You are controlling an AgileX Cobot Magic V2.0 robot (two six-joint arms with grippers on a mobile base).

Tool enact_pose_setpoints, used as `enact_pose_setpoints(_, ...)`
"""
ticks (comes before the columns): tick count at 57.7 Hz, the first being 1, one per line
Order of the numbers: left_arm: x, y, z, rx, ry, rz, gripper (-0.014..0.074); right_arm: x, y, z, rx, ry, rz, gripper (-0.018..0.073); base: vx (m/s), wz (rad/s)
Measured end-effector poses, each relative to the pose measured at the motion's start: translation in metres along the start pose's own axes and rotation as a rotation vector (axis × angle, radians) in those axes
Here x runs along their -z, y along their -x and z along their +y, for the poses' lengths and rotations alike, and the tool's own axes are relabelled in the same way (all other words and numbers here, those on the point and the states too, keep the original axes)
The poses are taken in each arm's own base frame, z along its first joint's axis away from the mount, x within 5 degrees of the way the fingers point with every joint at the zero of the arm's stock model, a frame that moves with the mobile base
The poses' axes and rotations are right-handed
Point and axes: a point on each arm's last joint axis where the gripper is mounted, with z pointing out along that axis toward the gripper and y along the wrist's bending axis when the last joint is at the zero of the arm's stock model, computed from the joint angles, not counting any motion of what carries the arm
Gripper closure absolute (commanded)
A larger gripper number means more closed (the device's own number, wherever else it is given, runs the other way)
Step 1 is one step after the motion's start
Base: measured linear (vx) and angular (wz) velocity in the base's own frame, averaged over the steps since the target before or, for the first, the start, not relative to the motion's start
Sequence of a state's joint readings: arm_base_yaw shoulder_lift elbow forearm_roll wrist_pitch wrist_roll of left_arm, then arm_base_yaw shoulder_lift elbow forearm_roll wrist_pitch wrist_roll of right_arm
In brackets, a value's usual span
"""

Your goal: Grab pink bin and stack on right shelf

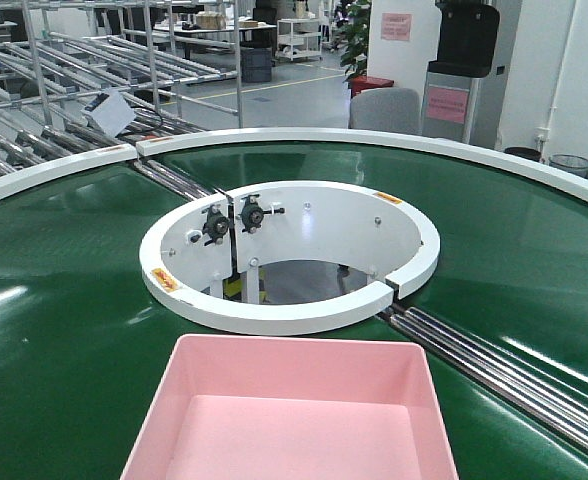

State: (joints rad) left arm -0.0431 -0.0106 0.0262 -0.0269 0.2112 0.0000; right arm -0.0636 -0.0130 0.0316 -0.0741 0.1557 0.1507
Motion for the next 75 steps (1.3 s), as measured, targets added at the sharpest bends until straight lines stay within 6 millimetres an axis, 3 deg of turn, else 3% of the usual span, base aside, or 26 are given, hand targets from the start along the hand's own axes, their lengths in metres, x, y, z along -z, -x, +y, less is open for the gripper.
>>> enact_pose_setpoints(26, 0.0, 0.001, 0.0, 0.0, 0.0, -0.015, 0.0604, 0.0, 0.0, 0.0, 0.0, 0.0, 0.0, 0.0571, 0.0, 0.0)
enact_pose_setpoints(57, 0.005, 0.029, 0.0, 0.0, 0.0, -0.319, 0.0604, 0.0, 0.007, 0.001, -0.007, 0.013, -0.081, 0.0571, 0.0, 0.0)
enact_pose_setpoints(67, 0.008, 0.04, 0.0, 0.0, -0.001, -0.382, 0.06, 0.004, 0.027, 0.003, -0.007, 0.035, -0.238, 0.0571, 0.0, 0.0)
enact_pose_setpoints(75, 0.029, 0.089, -0.002, -0.001, -0.006, -0.432, 0.0596, 0.017, 0.077, 0.007, -0.008, 0.034, -0.3, 0.0571, 0.0, 0.0)
